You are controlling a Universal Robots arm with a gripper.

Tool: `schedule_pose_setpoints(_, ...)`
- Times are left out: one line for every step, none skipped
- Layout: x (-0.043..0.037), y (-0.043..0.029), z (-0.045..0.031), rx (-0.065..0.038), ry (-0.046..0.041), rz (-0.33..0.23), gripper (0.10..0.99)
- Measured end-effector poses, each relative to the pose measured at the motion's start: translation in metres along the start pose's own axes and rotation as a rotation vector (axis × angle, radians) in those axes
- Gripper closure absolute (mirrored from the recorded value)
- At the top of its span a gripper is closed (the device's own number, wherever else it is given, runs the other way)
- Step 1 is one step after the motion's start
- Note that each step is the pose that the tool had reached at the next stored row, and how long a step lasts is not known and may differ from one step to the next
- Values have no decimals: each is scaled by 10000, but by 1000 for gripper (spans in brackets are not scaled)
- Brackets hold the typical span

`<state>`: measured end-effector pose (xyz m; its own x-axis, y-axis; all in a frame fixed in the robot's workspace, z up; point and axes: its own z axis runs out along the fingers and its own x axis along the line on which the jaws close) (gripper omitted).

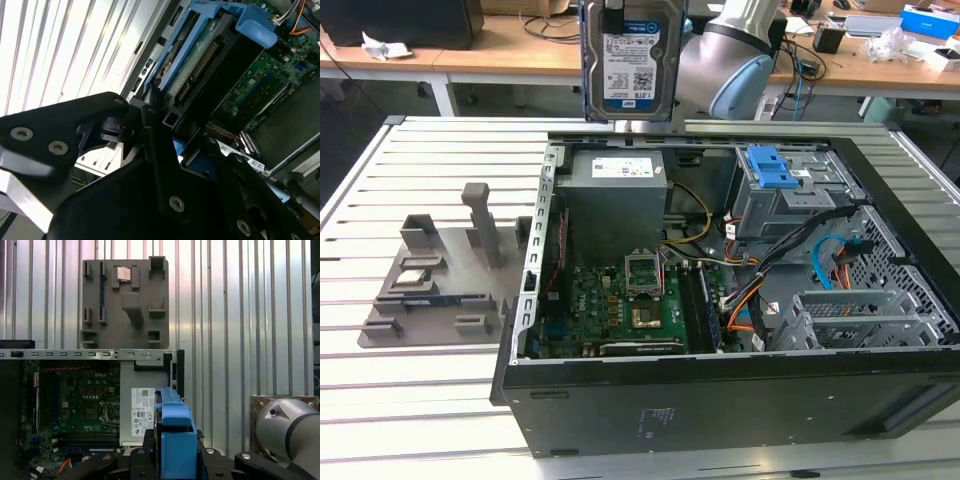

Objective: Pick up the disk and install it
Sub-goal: 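Pick up the disk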

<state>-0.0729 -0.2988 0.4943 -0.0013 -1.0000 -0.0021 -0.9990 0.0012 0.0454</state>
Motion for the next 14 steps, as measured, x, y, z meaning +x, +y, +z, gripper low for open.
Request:
schedule_pose_setpoints(0,-73,-3,0,-1,1,722)
schedule_pose_setpoints(0,-139,-6,-1,0,-1,722)
schedule_pose_setpoints(0,-166,-8,-1,0,2,722)
schedule_pose_setpoints(0,-195,-9,-1,0,1,722)
schedule_pose_setpoints(0,-236,-11,-2,0,-1,722)
schedule_pose_setpoints(0,-264,-12,-2,0,1,722)
schedule_pose_setpoints(0,-312,-14,-3,0,0,722)
schedule_pose_setpoints(-1,-360,-17,-4,0,1,722)
schedule_pose_setpoints(-1,-401,-18,-5,0,1,722)
schedule_pose_setpoints(0,-431,-19,-4,0,-1,722)
schedule_pose_setpoints(0,-479,-22,-5,1,1,722)
schedule_pose_setpoints(0,-505,-23,-5,0,0,722)
schedule_pose_setpoints(-1,-537,-25,-5,0,-1,722)
schedule_pose_setpoints(-1,-586,-27,-5,0,1,722)
